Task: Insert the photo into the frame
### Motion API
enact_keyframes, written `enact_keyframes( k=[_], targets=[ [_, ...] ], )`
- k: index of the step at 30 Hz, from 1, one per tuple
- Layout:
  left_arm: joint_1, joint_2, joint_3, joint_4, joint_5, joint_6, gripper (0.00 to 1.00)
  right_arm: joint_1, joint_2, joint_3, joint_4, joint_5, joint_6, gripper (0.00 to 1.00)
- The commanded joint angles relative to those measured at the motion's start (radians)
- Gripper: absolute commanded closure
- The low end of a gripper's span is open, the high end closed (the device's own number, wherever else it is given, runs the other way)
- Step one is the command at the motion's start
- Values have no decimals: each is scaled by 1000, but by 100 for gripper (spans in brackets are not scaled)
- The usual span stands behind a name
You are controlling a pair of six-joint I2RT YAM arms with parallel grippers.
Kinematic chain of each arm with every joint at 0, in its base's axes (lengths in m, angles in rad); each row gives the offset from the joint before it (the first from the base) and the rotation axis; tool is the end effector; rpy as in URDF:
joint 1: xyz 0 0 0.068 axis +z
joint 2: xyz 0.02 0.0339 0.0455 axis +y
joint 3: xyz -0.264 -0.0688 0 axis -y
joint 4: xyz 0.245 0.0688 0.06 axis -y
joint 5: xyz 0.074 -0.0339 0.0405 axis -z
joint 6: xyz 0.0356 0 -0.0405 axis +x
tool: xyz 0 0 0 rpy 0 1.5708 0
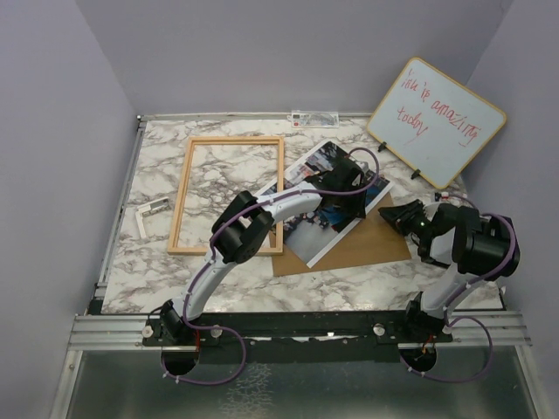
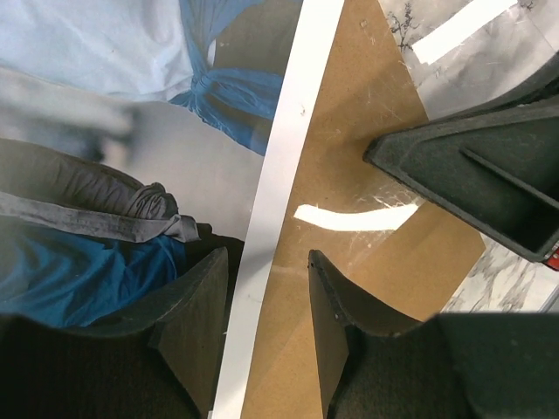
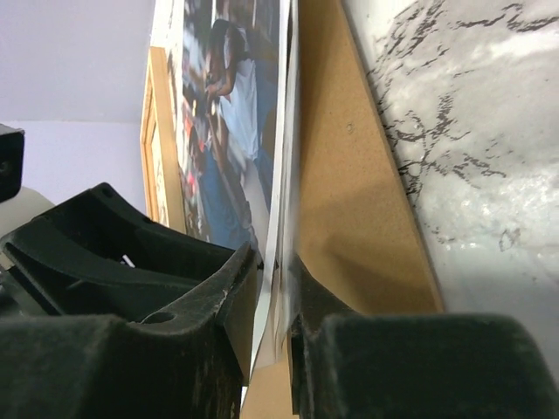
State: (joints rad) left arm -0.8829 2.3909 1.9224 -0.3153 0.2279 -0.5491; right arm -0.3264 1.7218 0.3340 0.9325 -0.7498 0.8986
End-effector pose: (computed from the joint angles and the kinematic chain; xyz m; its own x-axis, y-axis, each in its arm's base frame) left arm 0.3339 -0.4190 0.1598 -0.8282 0.2070 -0.5209 0.4947 0.7068 -0.5057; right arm 0.2476 -0.0582 0.1005 -0.5294 0.7837 -0.3248 0.1110 0.4435 0.8894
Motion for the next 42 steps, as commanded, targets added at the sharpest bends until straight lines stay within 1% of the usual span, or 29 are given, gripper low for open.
enact_keyframes(
  k=[1,4,8,9,16,23,26,30,34,39,42],
  targets=[
    [8,40,-25,-127,28,-10,55,23,76,3,140,71,32,78],
    [13,30,-32,-131,29,-9,55,31,111,4,218,69,62,82],
    [19,1,-34,-138,25,-5,54,32,79,-6,259,67,89,98],
    [20,-12,-33,-141,21,-5,53,31,61,-8,256,67,88,99],
    [39,-132,-27,-180,-29,-8,44,31,-165,-19,129,58,75,99],
    [51,-279,-51,-206,-55,10,34,32,-427,-37,-3,50,120,99],
    [53,-341,-63,-223,-94,24,30,31,-554,-26,-112,73,121,99],
    [55,-417,-87,-242,-165,46,26,32,-740,13,-331,143,96,99],
    [60,-456,-101,-252,-187,56,24,31,-898,66,-531,216,67,100],
    [63,-460,-50,-277,-188,56,22,32,-1041,116,-667,269,87,100],
    [65,-469,-12,-301,-200,67,18,32,-1101,162,-737,296,91,99]
  ],
)
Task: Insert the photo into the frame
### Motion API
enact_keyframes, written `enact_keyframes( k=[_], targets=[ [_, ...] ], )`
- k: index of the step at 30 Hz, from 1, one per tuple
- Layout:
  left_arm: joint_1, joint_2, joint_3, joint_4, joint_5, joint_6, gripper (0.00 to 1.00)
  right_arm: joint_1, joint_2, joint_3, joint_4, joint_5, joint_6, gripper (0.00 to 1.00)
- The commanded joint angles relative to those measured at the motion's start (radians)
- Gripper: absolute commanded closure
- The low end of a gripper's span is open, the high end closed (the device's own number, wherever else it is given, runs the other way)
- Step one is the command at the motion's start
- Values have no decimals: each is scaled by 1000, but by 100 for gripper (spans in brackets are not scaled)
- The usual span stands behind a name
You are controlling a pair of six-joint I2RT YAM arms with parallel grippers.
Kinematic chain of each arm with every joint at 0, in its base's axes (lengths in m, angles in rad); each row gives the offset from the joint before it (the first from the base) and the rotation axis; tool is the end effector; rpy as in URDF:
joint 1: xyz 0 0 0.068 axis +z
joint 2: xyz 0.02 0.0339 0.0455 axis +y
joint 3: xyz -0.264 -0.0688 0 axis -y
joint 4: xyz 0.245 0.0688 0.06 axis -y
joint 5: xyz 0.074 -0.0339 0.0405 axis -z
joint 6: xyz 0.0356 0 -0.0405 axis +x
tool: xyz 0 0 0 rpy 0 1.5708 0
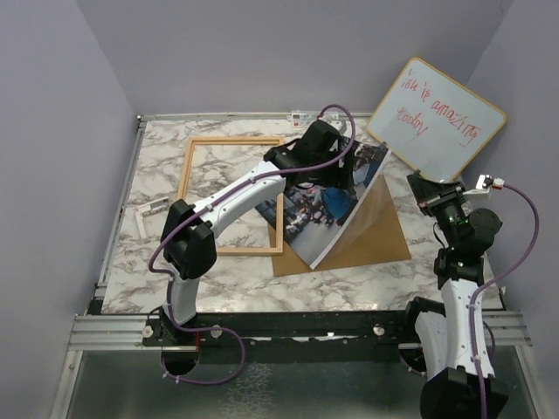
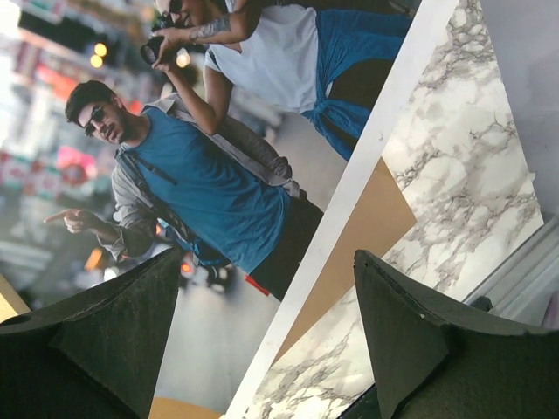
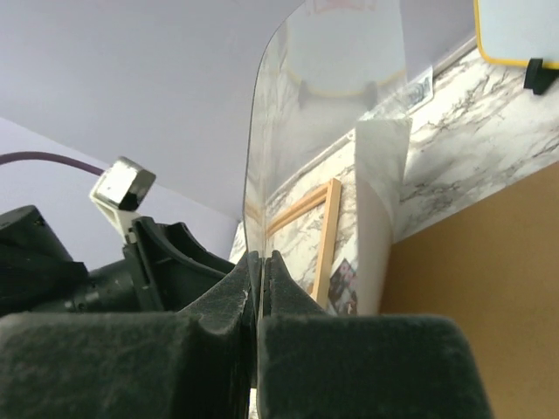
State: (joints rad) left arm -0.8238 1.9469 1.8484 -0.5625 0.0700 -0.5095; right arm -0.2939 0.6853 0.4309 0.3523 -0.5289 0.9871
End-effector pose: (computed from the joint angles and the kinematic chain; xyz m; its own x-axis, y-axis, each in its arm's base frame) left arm 0.3060 -0.3342 0.3274 -0.7394 0.0824 -0.6682 0.4683 0.7760 -0.4225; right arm 0.1699 -0.0326 0.2872 -0.1408 0.7953 -0.5896 -0.2051 0.5592 0.8033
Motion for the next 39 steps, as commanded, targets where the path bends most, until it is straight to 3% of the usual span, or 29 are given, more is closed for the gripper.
enact_keyframes(
  k=[1,10,21,30,39],
  targets=[
    [6,-30,73,-61,-48,33,17,-1,-88,91,-180,83,3,99],
    [42,-72,126,-106,-62,43,8,-1,-171,275,-401,160,-26,99],
    [159,-119,91,-120,-92,-28,1,-1,-149,482,-470,174,-31,99],
    [266,-111,96,-132,-70,-4,1,-1,-55,597,-470,23,-19,99],
    [347,-91,144,-135,73,64,1,1,6,607,-392,-154,66,99]
  ],
)
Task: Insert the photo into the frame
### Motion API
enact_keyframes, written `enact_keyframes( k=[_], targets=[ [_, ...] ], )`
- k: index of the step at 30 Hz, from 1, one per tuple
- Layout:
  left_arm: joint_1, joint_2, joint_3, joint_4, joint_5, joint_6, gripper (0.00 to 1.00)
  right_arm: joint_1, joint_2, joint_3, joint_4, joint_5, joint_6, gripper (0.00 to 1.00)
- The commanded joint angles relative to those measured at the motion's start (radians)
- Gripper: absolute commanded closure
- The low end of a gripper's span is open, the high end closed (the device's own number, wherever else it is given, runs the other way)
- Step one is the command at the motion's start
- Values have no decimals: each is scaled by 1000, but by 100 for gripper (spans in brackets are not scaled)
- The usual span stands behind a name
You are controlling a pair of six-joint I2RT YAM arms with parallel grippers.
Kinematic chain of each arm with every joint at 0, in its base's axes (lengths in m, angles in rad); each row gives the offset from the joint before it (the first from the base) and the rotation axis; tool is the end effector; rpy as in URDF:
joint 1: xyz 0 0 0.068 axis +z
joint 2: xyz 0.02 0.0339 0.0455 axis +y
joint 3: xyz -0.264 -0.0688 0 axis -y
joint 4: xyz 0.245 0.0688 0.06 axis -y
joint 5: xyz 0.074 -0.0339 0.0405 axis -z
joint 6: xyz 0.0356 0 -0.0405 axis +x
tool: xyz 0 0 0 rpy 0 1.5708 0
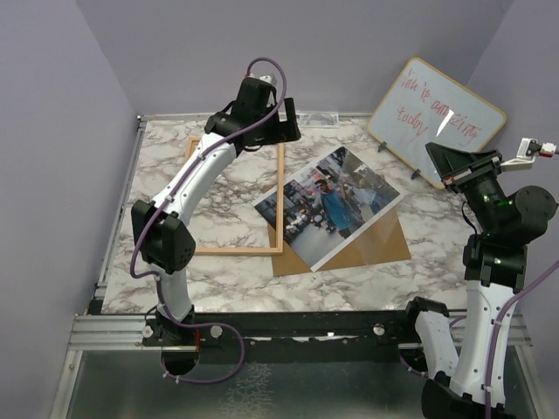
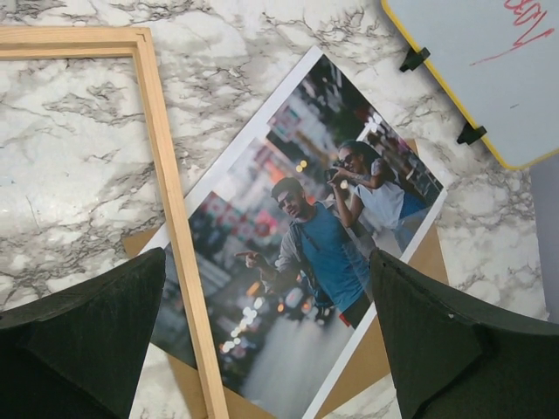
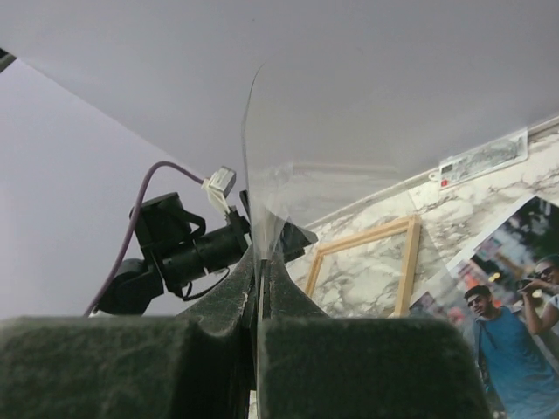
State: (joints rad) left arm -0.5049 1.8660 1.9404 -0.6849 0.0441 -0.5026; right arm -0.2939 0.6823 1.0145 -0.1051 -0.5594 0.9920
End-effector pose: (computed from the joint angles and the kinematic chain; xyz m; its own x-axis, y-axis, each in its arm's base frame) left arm 0.3725 -0.2077 0.3813 -0.6877 -0.1698 -0.7059 0.2095 0.8845 -0.4168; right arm 0.1286 -0.0192 0.4400 -0.0909 0.7688 -0.6330 -0.3168 0.5803 0.7503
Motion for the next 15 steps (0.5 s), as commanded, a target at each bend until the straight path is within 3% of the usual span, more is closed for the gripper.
enact_keyframes(
  k=[1,10,13,15],
  targets=[
    [35,-3,65,-13,126,74,1,3,14,20,85,-140,80,99],
    [99,32,201,64,597,202,1,31,54,59,155,-213,191,99],
    [103,30,175,186,717,106,1,41,68,96,146,-214,227,99],
    [103,28,104,318,769,-42,1,45,79,116,111,-203,250,99]
  ],
)
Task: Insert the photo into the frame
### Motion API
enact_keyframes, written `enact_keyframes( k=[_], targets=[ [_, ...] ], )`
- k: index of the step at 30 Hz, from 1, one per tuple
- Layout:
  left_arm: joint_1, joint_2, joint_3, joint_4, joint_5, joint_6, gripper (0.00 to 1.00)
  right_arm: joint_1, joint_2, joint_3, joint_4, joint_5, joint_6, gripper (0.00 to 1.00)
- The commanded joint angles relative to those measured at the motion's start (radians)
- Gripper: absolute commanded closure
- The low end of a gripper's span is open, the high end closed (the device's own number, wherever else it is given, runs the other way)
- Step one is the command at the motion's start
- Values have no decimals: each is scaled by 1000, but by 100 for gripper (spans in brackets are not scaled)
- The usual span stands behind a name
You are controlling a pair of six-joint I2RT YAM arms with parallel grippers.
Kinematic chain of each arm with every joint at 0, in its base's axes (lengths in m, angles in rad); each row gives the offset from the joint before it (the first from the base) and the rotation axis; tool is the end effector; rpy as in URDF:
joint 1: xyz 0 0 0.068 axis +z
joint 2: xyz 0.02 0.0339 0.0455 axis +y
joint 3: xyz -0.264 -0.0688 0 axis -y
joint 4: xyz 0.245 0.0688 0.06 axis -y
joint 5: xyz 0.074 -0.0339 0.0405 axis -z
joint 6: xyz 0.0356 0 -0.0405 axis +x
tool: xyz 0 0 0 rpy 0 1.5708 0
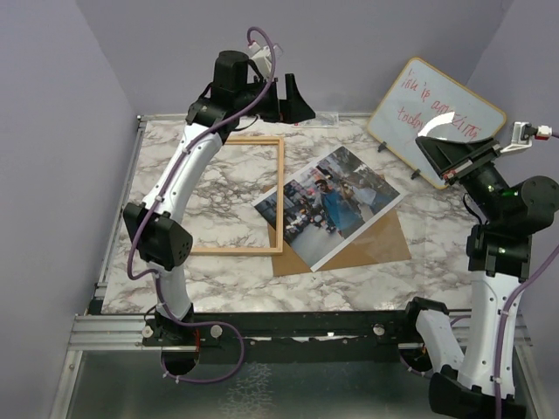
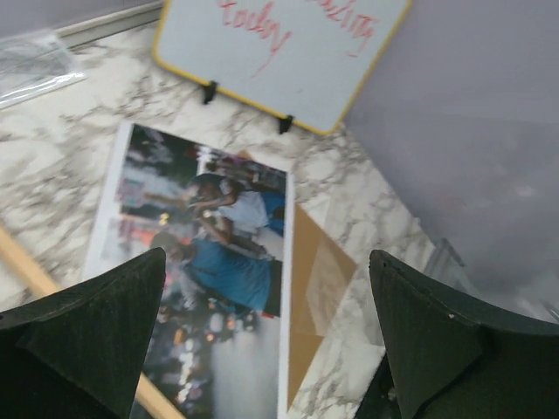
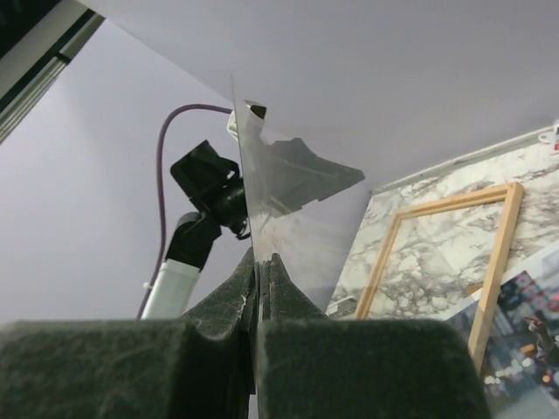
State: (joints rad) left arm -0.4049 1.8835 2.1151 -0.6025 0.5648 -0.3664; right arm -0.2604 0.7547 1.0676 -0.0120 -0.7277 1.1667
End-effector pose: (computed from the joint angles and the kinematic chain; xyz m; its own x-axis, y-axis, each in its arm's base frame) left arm 0.3812 -0.1841 0.4416 -0.5945 -0.0744 -0.8006 0.6194 0.5925 -0.5150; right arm 0.1398 -0.0127 0.4567 -0.2750 0.7838 -0.5568 -0.4291 0.4182 0.8006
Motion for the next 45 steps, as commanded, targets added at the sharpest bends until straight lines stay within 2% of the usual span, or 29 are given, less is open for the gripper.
enact_keyframes(
  k=[1,4,7,11,13,16,20,24,29,32,36,40,45],
  targets=[
    [3,11,-110,289,269,-239,1,12,14,71,-14,-33,80,99],
    [3,-18,-234,363,252,-316,1,13,34,73,-117,-7,49,99],
    [11,-97,-397,475,228,-368,1,13,45,33,-147,19,38,99],
    [39,-194,-649,785,268,-536,1,13,73,-43,-103,43,46,99],
    [57,-227,-751,875,272,-582,1,13,110,-72,-78,47,23,99],
    [76,-268,-823,867,249,-561,1,13,191,-123,-22,26,-24,99],
    [78,-291,-848,691,170,-430,1,12,324,-162,34,-17,-143,99],
    [78,-297,-877,605,81,-353,1,12,447,-173,48,-77,-281,98],
    [78,-278,-930,520,0,-304,1,11,553,-201,65,-140,-364,79],
    [77,-270,-976,492,-41,-280,1,12,601,-229,111,-181,-383,72],
    [62,-259,-1024,491,-37,-275,1,12,649,-274,141,-222,-402,64],
    [34,-237,-1031,491,-44,-273,1,11,667,-335,187,-242,-413,45],
    [17,-195,-1027,491,-68,-273,1,12,679,-415,242,-271,-449,33]
  ],
)
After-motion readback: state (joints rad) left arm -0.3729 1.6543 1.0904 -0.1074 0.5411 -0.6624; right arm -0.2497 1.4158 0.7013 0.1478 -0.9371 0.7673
